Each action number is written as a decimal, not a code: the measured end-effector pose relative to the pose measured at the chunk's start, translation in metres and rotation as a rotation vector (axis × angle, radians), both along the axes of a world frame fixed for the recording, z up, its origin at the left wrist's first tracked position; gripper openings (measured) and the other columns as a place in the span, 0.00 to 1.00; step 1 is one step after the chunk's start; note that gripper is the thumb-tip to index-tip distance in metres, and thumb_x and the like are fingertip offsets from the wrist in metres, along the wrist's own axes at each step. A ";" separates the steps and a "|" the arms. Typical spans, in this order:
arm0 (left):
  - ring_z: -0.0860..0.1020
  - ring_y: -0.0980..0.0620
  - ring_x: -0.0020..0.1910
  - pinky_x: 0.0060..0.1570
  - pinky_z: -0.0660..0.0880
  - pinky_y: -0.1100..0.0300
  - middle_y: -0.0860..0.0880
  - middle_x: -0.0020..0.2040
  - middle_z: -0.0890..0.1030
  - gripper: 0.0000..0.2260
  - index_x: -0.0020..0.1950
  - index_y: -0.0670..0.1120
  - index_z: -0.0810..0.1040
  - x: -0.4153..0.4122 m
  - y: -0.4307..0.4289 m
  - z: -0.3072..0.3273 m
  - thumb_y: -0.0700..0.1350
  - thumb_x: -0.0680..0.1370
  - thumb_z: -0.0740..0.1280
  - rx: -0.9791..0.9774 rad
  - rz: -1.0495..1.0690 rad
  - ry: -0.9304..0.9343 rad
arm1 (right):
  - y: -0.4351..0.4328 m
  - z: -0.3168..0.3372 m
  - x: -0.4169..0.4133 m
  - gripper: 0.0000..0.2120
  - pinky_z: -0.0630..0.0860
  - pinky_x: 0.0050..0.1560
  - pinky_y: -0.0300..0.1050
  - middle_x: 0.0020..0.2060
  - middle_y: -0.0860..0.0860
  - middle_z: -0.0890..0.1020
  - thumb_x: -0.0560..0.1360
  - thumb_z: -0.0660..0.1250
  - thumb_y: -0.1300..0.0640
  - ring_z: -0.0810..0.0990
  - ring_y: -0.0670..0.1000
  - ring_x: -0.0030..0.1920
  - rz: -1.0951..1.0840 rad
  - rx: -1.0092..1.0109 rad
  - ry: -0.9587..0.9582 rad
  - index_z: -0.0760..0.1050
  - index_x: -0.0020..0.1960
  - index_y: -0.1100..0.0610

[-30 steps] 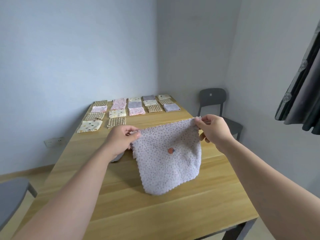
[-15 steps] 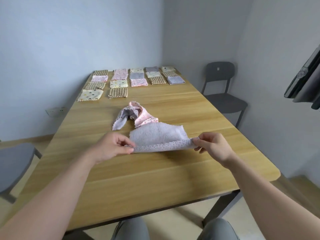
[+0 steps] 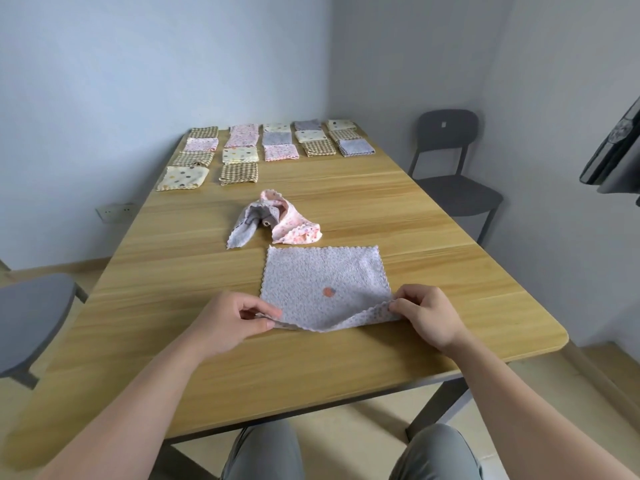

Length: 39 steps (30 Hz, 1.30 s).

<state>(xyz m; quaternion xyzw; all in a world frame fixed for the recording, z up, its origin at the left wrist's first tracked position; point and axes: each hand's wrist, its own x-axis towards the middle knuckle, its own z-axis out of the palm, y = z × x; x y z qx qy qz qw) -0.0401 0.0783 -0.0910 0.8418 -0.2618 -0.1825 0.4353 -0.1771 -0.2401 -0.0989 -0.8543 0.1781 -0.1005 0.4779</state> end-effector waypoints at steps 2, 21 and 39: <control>0.84 0.59 0.51 0.56 0.77 0.62 0.60 0.51 0.86 0.09 0.48 0.52 0.88 0.001 0.001 -0.001 0.38 0.75 0.76 -0.011 0.007 0.019 | 0.000 0.000 0.000 0.13 0.63 0.30 0.36 0.25 0.44 0.72 0.74 0.69 0.63 0.67 0.44 0.28 -0.006 0.005 -0.002 0.76 0.31 0.57; 0.85 0.52 0.47 0.49 0.80 0.51 0.55 0.44 0.87 0.06 0.48 0.59 0.86 0.020 -0.009 0.007 0.46 0.78 0.73 -0.079 0.187 -0.083 | -0.006 0.005 0.020 0.09 0.65 0.30 0.41 0.25 0.45 0.75 0.77 0.70 0.57 0.68 0.46 0.27 -0.050 0.059 -0.051 0.80 0.39 0.58; 0.74 0.54 0.62 0.64 0.71 0.53 0.60 0.57 0.77 0.02 0.49 0.54 0.82 0.091 -0.061 -0.029 0.48 0.78 0.72 0.083 0.265 -0.390 | -0.020 -0.033 0.089 0.06 0.73 0.57 0.47 0.50 0.51 0.80 0.77 0.69 0.54 0.74 0.56 0.56 -0.214 -0.546 -0.041 0.82 0.51 0.55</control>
